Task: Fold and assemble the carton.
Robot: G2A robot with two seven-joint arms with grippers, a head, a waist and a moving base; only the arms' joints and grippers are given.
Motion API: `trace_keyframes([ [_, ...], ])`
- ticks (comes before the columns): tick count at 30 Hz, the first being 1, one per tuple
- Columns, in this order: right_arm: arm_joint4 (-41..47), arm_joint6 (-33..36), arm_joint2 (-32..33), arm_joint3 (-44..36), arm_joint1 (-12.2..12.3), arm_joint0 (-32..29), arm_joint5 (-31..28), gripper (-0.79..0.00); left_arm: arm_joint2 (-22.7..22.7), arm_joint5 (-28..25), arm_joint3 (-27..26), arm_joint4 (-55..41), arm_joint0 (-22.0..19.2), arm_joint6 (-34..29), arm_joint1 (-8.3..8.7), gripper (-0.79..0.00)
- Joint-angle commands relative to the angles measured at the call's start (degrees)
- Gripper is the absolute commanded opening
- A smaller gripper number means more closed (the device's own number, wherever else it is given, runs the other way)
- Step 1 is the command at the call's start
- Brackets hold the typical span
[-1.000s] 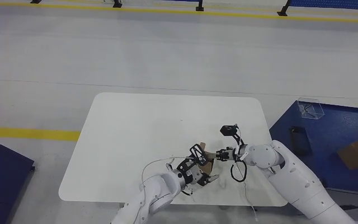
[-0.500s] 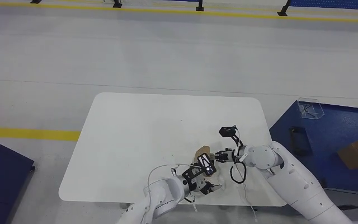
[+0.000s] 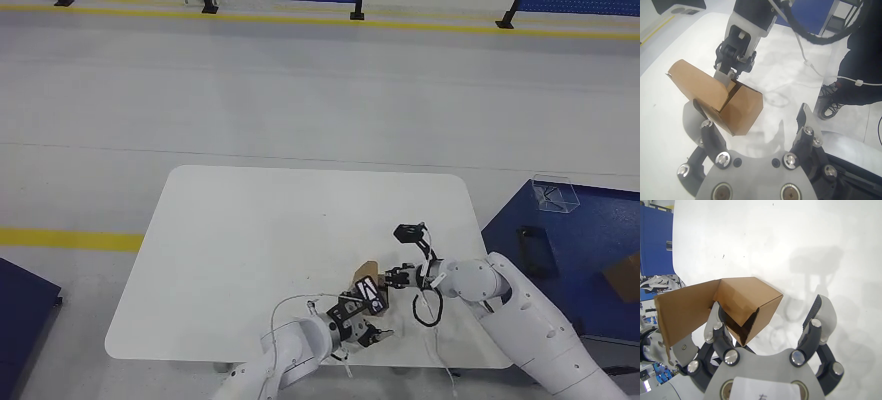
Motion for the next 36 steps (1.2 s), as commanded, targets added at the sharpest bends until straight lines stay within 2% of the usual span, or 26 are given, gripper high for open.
trace_keyframes([
  [1,0.35,0.2,2.25,-1.08,0.57,-1.1,0.05,0.0,-0.48,0.0,-0.09,-0.18,0.17,0.13,0.13,0.0],
  [7,-1.31,2.3,10.9,-4.52,3.16,-7.31,2.15,0.0,-1.61,0.34,-1.45,0.07,0.52,0.82,0.48,0.0],
  [11,-3.25,3.47,13.22,-5.16,3.92,-10.37,4.09,0.0,-1.92,0.49,-2.56,0.62,0.8,1.27,0.66,0.0],
  [17,-3.7,3.62,10.93,-4.61,3.28,-10.84,4.38,0.0,-1.36,0.26,-3.81,2.48,0.88,1.84,0.82,0.0],
  [25,-3.67,1.47,5.36,-2.15,1.22,-7.9,4.65,0.0,0.69,1.53,-4.06,5.81,0.46,1.95,0.61,0.0],
  [36,-4.06,1.91,3.26,-1.0,-0.04,-5.8,4.28,0.0,2.62,0.74,-3.22,8.19,-0.4,0.08,0.37,0.0],
])
